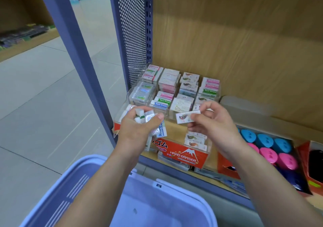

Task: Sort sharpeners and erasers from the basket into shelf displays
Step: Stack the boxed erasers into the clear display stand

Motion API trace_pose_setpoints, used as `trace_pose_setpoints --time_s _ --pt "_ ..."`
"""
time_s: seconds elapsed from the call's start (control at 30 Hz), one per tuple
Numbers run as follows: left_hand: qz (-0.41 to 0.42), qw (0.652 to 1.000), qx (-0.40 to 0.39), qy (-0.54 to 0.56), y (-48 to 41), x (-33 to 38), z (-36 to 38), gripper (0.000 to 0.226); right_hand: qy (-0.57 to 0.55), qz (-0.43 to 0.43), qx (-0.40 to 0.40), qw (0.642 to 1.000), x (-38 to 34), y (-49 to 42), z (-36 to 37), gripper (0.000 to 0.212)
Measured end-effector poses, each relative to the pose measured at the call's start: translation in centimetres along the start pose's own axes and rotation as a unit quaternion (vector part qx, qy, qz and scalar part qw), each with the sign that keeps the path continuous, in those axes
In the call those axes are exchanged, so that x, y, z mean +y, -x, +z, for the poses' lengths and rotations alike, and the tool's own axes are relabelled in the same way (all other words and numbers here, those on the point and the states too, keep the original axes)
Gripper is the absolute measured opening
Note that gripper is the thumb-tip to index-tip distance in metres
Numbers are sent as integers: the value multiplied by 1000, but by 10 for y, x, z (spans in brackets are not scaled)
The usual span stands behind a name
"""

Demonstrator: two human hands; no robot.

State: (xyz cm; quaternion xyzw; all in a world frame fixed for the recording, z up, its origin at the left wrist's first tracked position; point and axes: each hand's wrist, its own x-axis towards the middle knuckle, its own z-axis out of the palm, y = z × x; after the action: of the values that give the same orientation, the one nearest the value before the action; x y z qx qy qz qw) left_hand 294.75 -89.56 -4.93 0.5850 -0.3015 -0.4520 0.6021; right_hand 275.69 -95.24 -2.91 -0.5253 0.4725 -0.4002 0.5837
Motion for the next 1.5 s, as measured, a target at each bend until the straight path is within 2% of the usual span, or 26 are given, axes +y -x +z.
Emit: trace_pose_setpoints --time_s 0.07,0.13,0.23,0.4,0.47,0.57,0.63,0.67,0.7,0.77,0.8,0.83,0.87,1.03,1.17,1.27,1.37,1.5 --pt "-7 1000 1 -11 2 -3 4 22 52 -13 21 998 -3 3 -20 25" --pt "-11 1000 0 -12 5 -5 7 22 172 -35 32 984 -1 5 -36 18" --pt "-10 1000 -4 -18 8 -7 9 20 309 -38 34 950 10 5 -45 14" --pt "-16 1000 -8 -22 11 -11 8 20 446 -60 17 893 30 -2 -37 8" --pt "-22 999 -13 -19 12 -12 7 21 511 -56 -6 858 34 -5 -34 4" --pt "-25 999 -25 -19 13 -13 7 20 593 -68 -31 802 37 -6 -34 16" --pt "-26 999 -35 -20 13 -15 8 20 618 -84 -39 780 34 -4 -34 24" --pt "-26 999 -41 -20 13 -17 10 21 607 -102 -24 787 32 -1 -33 26" --pt "-25 998 -47 -18 13 -18 12 23 570 -119 -1 813 30 3 -31 25" --pt "-23 998 -59 -9 15 -21 19 25 410 -121 16 904 25 14 -21 18" --pt "-23 998 -61 -3 17 -21 23 23 311 -92 -14 946 23 20 -15 16" --pt "-22 998 -61 3 18 -22 27 20 233 -60 -50 969 22 24 -10 18" --pt "-20 998 -62 7 20 -22 30 18 193 -38 -72 978 22 27 -6 24" --pt "-8 997 -72 -3 22 -23 34 19 91 29 -96 991 27 29 -7 41" --pt "5 998 -65 -19 22 -25 33 19 13 63 -81 995 29 29 -4 29" --pt "-1 999 -44 -23 18 -24 26 20 -2 53 -51 997 24 28 2 22" --pt "-8 1000 -22 -12 10 -22 12 19 32 29 -42 998 13 16 13 27" --pt "-13 1000 0 6 -1 -21 -8 13 178 -64 -8 982 3 -38 34 24"
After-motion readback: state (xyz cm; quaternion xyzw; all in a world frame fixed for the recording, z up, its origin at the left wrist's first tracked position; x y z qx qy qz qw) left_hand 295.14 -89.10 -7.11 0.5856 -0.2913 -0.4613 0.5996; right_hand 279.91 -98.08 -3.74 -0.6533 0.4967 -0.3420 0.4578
